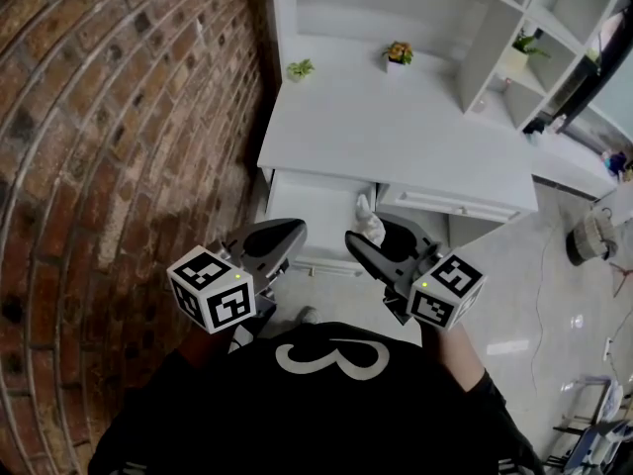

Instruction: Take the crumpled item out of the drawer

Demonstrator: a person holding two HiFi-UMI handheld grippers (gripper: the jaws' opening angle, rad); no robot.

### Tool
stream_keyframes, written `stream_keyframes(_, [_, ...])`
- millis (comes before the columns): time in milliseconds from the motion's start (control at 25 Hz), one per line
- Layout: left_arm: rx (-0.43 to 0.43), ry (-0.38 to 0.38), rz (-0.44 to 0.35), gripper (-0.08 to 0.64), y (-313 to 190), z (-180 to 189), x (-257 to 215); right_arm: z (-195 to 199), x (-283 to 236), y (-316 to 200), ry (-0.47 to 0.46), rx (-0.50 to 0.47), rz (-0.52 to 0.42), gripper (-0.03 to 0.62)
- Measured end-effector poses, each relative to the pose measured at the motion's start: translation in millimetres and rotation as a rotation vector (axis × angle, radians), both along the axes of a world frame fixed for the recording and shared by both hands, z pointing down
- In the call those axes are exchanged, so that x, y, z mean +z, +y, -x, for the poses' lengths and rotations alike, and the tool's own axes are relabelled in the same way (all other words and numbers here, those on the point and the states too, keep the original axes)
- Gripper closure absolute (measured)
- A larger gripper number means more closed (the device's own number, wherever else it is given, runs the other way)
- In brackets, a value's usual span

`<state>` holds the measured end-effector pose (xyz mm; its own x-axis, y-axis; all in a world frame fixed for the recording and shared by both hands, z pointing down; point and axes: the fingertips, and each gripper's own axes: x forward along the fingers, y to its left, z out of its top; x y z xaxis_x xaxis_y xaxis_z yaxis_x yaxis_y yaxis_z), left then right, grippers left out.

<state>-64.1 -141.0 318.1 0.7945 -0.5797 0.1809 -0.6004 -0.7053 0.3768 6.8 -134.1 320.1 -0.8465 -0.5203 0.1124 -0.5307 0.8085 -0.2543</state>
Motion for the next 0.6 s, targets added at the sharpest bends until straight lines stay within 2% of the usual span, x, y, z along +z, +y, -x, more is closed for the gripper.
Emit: stream_keyframes(600, [0.006, -0.011, 0.017, 0.557, -15.6, -2.7, 5.5, -2.4, 6.1, -11.2, -0.005, 0.003, 0.014, 0.43])
